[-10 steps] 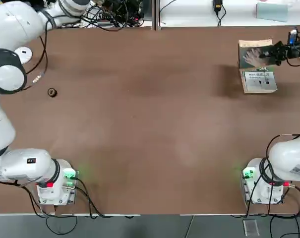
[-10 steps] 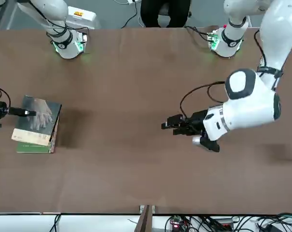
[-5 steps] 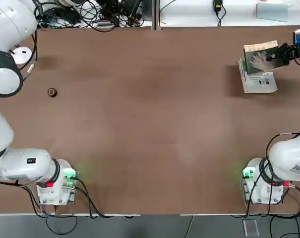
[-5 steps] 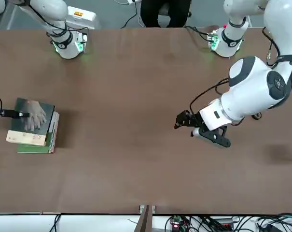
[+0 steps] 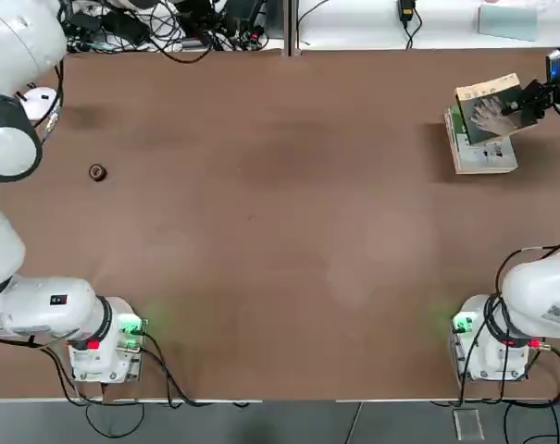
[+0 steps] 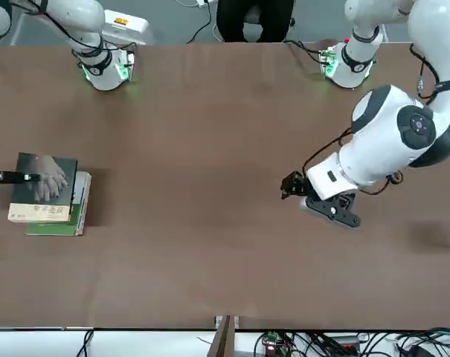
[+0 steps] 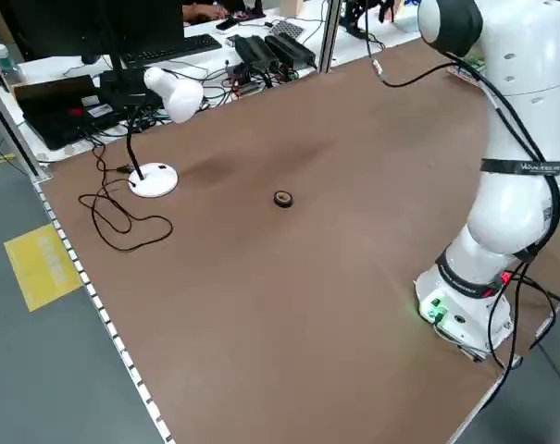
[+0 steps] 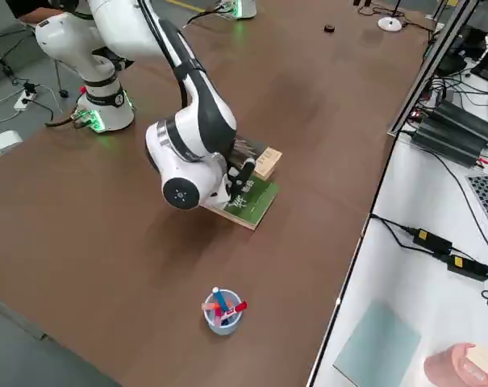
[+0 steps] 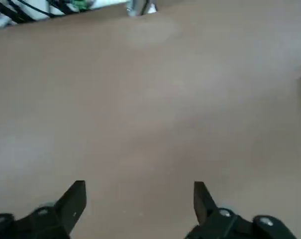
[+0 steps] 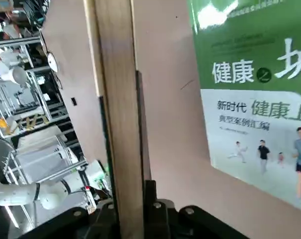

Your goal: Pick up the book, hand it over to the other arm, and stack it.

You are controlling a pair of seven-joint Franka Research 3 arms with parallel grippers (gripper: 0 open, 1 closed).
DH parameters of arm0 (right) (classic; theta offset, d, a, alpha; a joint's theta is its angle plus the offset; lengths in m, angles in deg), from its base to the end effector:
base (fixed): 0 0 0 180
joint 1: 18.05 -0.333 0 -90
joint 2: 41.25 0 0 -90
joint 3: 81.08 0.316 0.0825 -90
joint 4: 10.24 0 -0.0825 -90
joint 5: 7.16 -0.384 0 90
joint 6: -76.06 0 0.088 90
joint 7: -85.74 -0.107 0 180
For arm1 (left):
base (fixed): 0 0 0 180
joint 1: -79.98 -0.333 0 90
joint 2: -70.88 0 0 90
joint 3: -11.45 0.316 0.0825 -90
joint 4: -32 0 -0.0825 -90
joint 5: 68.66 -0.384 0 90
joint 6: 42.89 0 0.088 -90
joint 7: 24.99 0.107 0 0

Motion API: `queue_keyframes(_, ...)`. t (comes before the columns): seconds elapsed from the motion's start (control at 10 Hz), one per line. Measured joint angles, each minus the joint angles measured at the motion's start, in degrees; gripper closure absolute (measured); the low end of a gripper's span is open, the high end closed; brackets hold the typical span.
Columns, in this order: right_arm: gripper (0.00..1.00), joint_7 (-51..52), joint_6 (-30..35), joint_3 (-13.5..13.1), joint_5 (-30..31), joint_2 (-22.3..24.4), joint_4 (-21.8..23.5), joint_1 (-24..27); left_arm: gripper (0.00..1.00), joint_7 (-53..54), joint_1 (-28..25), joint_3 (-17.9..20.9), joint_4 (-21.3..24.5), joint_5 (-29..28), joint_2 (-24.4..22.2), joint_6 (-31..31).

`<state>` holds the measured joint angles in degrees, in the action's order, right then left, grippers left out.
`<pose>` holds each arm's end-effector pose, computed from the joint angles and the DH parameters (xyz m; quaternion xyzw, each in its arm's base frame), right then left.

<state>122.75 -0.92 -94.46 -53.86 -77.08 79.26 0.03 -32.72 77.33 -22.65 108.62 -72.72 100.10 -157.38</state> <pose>0.5780 -0.2249 0.2772 -0.8693 0.0385 0.1253 0.4766 0.6516 -0.2874 0.4975 0.9736 -0.1685 0.0765 0.1337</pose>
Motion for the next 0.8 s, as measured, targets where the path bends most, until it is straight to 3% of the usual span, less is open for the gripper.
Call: queue_keyframes(0.8,0.84,7.5,-4.3,-0.2,2.7,-4.8,-1.6,2.7,0.0,0.3,-5.1,0.1,0.0,-2.9,-2.0,5.1)
